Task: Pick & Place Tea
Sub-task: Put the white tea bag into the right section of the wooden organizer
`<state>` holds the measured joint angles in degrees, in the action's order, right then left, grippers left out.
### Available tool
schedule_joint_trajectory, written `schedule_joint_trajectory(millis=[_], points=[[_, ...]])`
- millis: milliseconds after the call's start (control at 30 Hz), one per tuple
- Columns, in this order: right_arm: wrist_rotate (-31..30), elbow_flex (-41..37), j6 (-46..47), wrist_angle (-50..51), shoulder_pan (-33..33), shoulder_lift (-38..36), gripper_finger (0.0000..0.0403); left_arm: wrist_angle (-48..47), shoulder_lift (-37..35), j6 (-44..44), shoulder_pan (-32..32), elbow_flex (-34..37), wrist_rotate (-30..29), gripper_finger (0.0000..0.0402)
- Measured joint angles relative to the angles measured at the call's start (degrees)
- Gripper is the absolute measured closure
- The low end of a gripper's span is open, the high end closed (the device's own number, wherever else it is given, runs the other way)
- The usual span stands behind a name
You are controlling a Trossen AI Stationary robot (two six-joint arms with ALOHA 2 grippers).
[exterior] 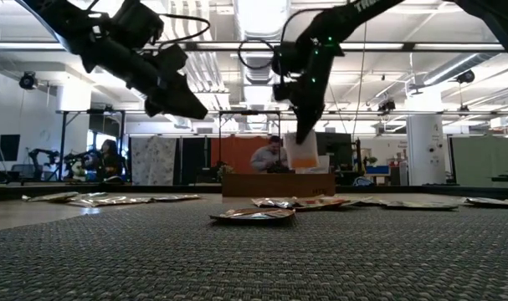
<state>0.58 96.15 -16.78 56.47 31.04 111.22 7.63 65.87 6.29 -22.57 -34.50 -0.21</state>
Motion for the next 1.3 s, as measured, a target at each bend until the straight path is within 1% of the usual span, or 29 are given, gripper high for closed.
schedule_joint_trajectory(millis=[67,200,300,567,767,933,1033,1133,1300], points=[[-0.1,-1.4,0.0,-0.8,0.7,0.0,0.0394,0.4,-0.7,0.2,-0.1,0.7,-0.9,0.029],[-0.1,-4.1,0.1,-5.5,1.7,-0.1,0.0394,0.4,-1.2,0.2,-0.1,1.2,-2.5,0.029],[-0.2,-5.2,-0.5,-6.5,2.1,-0.1,0.0394,0.4,-1.3,0.0,-0.2,1.2,-3.0,0.029],[-0.8,-5.6,-2.1,-5.4,2.6,-0.2,0.0394,0.3,-1.3,0.0,-0.2,1.2,-4.3,0.029],[-2.2,-5.6,-4.7,-1.8,2.6,-0.4,0.0394,-0.1,-1.3,0.0,-0.2,1.2,-4.3,0.029],[-2.4,-5.6,-4.9,-1.6,2.6,-2.3,0.0394,-0.1,-1.3,0.1,-0.2,1.2,-4.3,0.029],[-3.7,-5.6,-4.5,-1.7,2.7,-3.9,0.0394,-0.1,-1.3,0.1,-0.2,1.1,-4.2,0.029],[-3.7,-5.7,-2.9,-1.2,3.2,-4.6,0.0394,-0.1,-1.3,0.1,-0.2,1.1,-4.3,0.029],[-1.4,-7.4,0.1,-1.3,3.6,-4.7,0.0394,-0.1,-1.3,0.2,-0.2,1.1,-4.3,0.029]])
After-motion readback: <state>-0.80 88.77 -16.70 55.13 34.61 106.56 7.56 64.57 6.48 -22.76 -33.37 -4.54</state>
